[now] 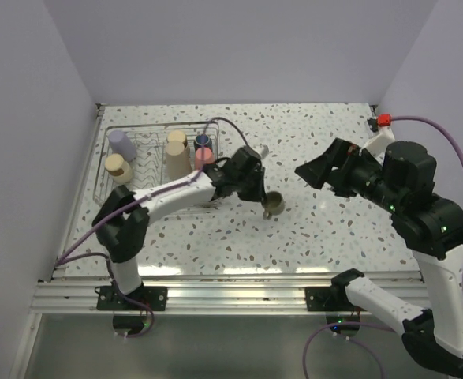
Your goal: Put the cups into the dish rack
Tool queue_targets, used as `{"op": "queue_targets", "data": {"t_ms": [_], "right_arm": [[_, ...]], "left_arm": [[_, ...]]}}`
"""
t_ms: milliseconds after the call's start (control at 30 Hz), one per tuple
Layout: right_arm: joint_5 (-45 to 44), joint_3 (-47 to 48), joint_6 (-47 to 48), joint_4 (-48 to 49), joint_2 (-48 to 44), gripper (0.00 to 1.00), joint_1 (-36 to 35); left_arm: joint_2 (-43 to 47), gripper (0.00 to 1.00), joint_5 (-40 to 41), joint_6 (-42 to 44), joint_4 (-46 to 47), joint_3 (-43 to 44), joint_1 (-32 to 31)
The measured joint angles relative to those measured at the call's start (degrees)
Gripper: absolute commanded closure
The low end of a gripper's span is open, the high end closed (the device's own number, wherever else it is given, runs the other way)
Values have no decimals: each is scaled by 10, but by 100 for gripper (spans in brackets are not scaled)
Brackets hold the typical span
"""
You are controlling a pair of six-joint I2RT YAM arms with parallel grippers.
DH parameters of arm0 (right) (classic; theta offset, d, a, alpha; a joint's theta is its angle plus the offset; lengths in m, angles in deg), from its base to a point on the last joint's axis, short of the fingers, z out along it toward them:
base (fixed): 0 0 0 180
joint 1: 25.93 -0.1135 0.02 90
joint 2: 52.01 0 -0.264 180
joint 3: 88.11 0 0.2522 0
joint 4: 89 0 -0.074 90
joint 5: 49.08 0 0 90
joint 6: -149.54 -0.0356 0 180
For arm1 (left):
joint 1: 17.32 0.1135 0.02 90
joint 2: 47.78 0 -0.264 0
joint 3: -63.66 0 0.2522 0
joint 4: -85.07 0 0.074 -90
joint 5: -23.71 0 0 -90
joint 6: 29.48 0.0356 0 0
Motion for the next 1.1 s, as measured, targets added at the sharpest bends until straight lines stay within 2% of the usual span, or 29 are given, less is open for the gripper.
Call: {"op": "queue_targets", "data": {"t_ms": [200, 400, 600, 800, 933, 1100], "right_arm": [[159, -60, -69, 186, 24, 9, 0], [255, -120, -160, 355, 72, 21, 0], [298, -130, -211, 451, 121, 24, 0], [325, -130, -227, 500, 161, 32, -6], [331, -130, -224, 502, 179, 37, -8], [332, -130, -223, 512, 193, 44, -12]], "left_arm": [[169, 100, -35, -70, 58, -31, 134], [305, 100, -140, -213, 262, -163, 234], [315, 100, -196, -375, 460, -273, 274], [294, 100, -220, -491, 612, -286, 276], [293, 100, -226, -534, 673, -280, 278], [291, 100, -236, -550, 694, -262, 282]]}}
